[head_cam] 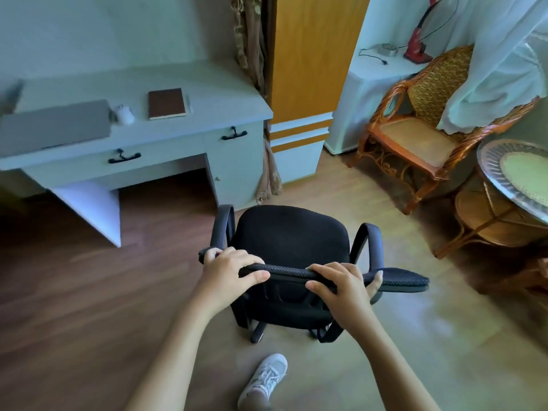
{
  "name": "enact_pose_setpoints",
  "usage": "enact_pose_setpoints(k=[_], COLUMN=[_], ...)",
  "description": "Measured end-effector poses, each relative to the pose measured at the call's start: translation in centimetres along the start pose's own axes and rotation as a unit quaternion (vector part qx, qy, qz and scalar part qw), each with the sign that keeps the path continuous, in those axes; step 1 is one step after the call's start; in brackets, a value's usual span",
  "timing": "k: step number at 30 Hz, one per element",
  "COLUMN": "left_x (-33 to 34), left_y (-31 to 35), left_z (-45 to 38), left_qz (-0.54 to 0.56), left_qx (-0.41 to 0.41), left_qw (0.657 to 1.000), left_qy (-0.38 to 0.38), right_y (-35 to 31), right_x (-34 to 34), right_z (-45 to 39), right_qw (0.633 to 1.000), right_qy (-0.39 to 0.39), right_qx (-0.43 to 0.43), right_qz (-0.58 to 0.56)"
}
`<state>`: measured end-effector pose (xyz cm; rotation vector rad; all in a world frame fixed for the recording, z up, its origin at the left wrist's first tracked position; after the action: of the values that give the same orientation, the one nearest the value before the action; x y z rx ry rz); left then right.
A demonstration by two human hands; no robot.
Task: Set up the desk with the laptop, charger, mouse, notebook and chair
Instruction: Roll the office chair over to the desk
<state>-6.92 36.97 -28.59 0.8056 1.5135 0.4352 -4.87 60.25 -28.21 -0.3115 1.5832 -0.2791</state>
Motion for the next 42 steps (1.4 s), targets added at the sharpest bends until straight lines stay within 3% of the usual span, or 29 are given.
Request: enact_pose_setpoints(k=[6, 18, 22, 31, 42], left_x=[-3.1, -10.7, -13.5, -21.4, -28.2], left_y=[-1.6, -7.4, -10.5, -17.9, -26.1], left_z=[7.9, 15.6, 15.8, 12.9, 7.5], left_qz=[-0.017, -0.004, 0.001, 0.014, -0.001], left_qx=[-0.041, -0.128, -0.147, -0.206, -0.206], left_qw=[0.998, 0.987, 0.981, 0.973, 0.97], left_qy=[0.049, 0.099, 0.128, 0.104, 0.128], right_y=[-3.8, -14.7, -19.0, -28.9, -37.5], right_x=[1.8, 5.8, 7.3, 11.5, 15.5], right_z=[3.1, 4.6, 3.3, -2.3, -10.2], right_qw=[0.994, 0.984, 0.98, 0.979, 0.978], right_qy=[-0.051, -0.048, -0.039, -0.021, -0.024], right_qx=[-0.087, -0.173, -0.194, -0.203, -0.205], right_qz=[-0.03, -0.01, -0.01, 0.012, 0.024])
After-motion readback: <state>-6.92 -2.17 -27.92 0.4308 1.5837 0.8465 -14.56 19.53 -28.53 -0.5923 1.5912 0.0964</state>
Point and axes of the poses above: each hand's wrist, its own z-axis away from the middle knuckle, its own x-axis out of the palm, y = z × x, the point moved 2 cm from there along -z, towards the middle knuckle, and after that the axes turned 12 degrees about z, right-handed, at the moved point
